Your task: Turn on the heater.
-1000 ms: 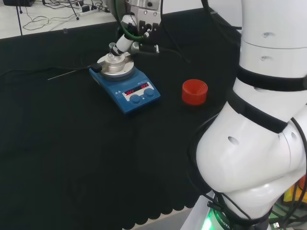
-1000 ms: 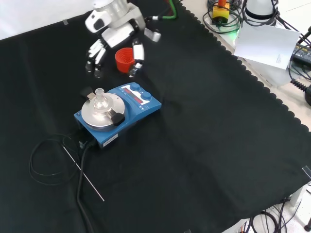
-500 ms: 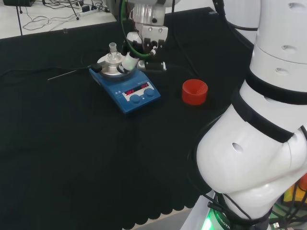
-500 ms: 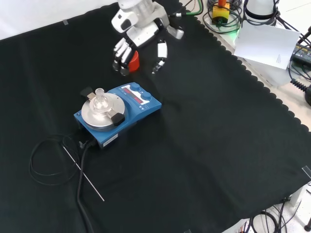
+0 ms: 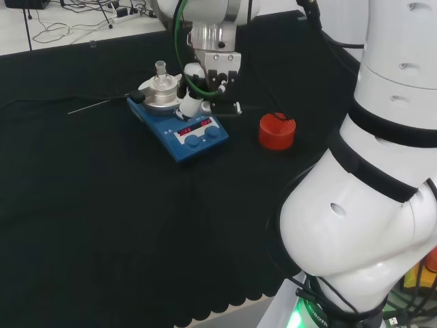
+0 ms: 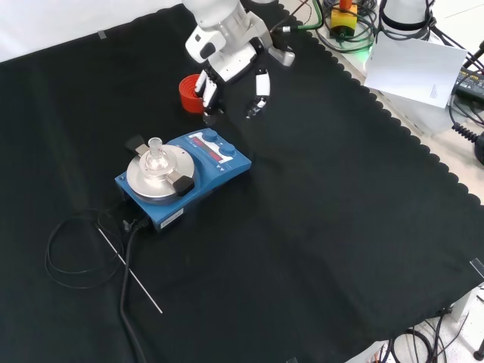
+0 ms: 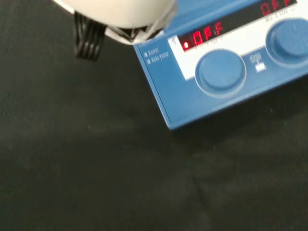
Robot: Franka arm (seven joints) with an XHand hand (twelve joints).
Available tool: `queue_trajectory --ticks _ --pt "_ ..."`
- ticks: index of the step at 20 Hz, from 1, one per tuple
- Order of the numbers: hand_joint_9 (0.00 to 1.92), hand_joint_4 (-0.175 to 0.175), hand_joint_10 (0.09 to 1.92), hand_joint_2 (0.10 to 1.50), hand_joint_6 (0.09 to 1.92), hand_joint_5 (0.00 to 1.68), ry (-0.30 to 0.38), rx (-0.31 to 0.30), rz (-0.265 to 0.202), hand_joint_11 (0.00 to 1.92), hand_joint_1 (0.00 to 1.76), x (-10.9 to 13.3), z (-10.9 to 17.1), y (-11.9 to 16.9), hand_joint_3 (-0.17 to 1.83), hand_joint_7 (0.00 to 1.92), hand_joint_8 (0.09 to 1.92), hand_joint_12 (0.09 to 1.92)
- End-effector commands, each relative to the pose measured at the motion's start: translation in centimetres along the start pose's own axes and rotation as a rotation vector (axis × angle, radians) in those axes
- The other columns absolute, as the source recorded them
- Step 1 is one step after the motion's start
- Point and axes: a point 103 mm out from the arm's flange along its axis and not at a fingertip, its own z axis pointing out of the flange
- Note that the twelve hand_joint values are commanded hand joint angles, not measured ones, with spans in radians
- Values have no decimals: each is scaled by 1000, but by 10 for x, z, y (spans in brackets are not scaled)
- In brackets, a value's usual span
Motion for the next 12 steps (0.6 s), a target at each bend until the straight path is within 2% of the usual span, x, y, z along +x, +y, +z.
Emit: queue_trajectory --ticks 1,3,8,12 --pt "1118 -61 743 599 591 515 -14 68 16 644 1051 -11 25 -12 818 947 945 1241" --pt "1207 -76 821 607 601 514 -9 80 20 805 1068 -14 30 -16 812 1017 1027 1148" --pt "1327 -95 964 621 622 520 -11 106 25 990 1082 -19 40 -24 804 1137 1178 1032" --pt "1474 -116 1144 641 644 529 -15 128 37 1209 1106 -24 41 -25 793 1323 1302 923"
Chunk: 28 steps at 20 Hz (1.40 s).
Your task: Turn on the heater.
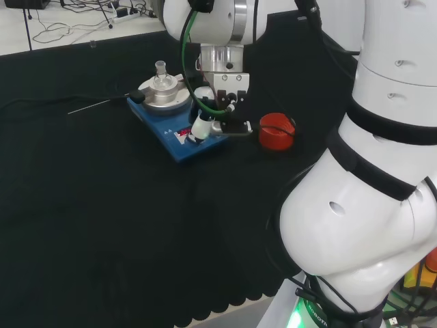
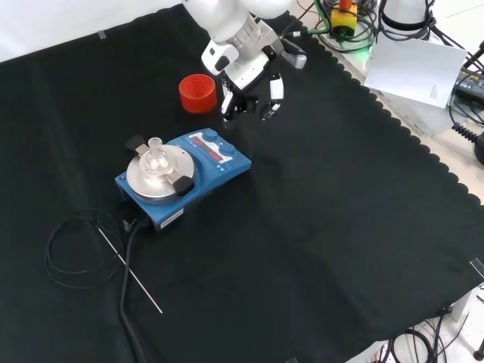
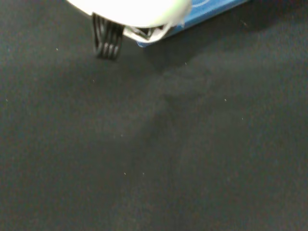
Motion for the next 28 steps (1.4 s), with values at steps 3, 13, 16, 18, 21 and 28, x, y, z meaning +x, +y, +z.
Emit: queue_trajectory --ticks 3,13,16,18,21,28 --pt "1662 -145 1415 660 677 564 -8 46 15 1489 1146 -6 3 -1 786 1524 1488 839" --pt "1805 -77 1606 582 589 290 4 191 31 1301 1502 -11 10 10 1221 1741 1601 1397" --pt "1811 -66 1608 571 460 291 6 202 28 1305 1505 -13 12 12 1243 1747 1598 1402" --pt "1812 -62 1608 568 390 306 9 201 25 1306 1506 -14 12 13 1250 1749 1599 1402" --pt "1813 -59 1611 565 325 325 -2 212 12 1307 1506 -13 13 14 1257 1752 1599 1404" --pt "1817 -56 1613 565 256 356 -23 242 -5 1308 1513 -7 12 17 1263 1759 1601 1406"
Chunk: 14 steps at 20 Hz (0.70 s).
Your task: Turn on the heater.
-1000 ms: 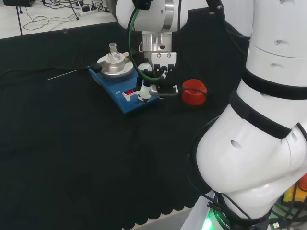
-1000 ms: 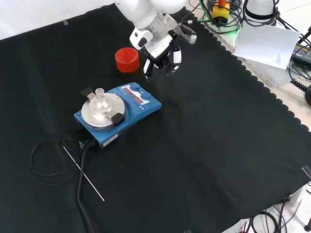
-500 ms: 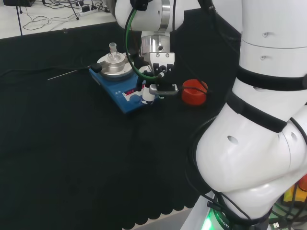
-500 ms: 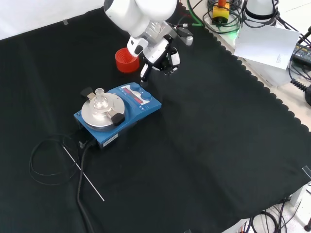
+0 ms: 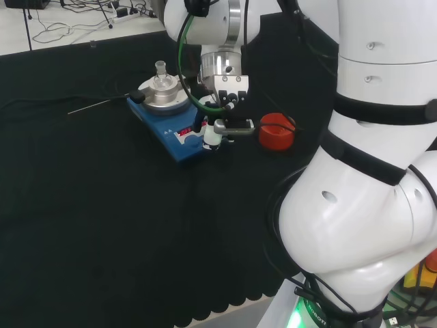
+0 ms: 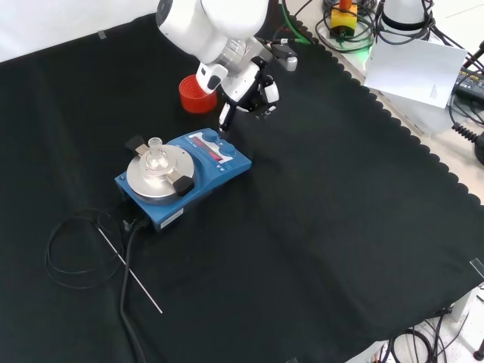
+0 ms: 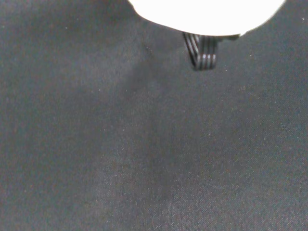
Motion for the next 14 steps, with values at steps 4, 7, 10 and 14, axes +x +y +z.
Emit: queue_trajectory --ticks 4,7,10,14 --pt "1819 -55 1616 564 254 371 -35 39 -17 1309 1517 9 0 2 1265 1761 1604 1409" --pt "1819 -54 1618 564 254 381 -41 52 -17 1310 1518 10 -1 3 1267 1763 1605 1411" --pt "1819 -54 1620 563 257 393 -44 54 -15 1311 1519 9 -1 2 1269 1763 1605 1412" --pt "1818 -54 1621 563 261 407 -50 67 -13 1312 1519 11 -3 3 1270 1763 1606 1413"
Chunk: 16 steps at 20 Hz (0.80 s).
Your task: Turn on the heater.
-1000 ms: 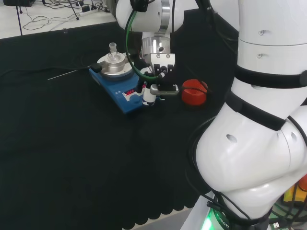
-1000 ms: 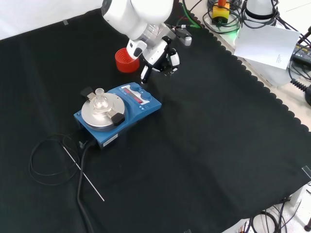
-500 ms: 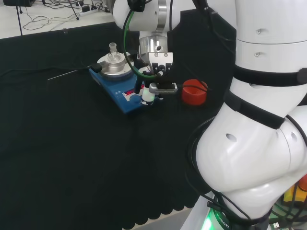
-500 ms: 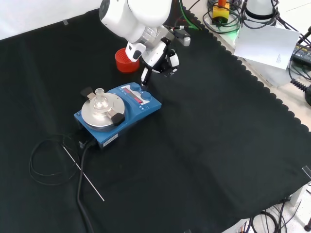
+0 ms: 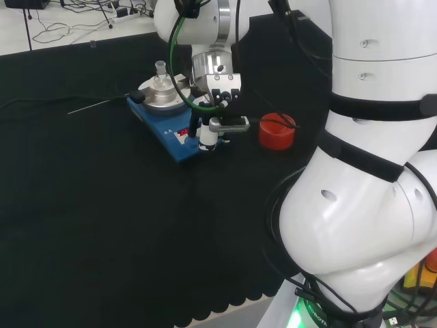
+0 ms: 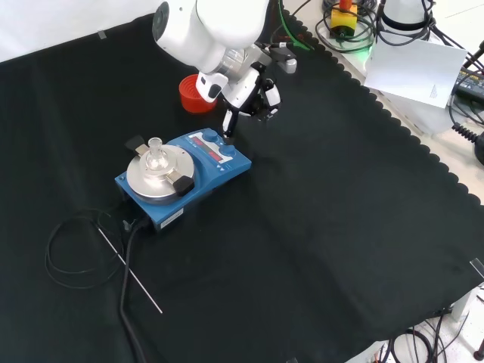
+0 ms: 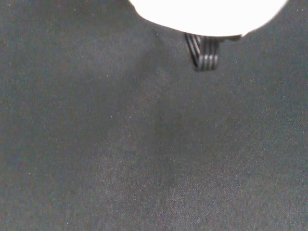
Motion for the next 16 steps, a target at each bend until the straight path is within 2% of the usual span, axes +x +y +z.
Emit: queue_trajectory --ticks 1,16 --pt "1818 -54 1621 562 261 408 -7 15 1 1312 1520 2 -3 0 1271 1763 1606 1413" --pt "1818 -52 1622 559 259 414 -13 42 10 1314 1519 3 -7 4 1277 1763 1609 1414"
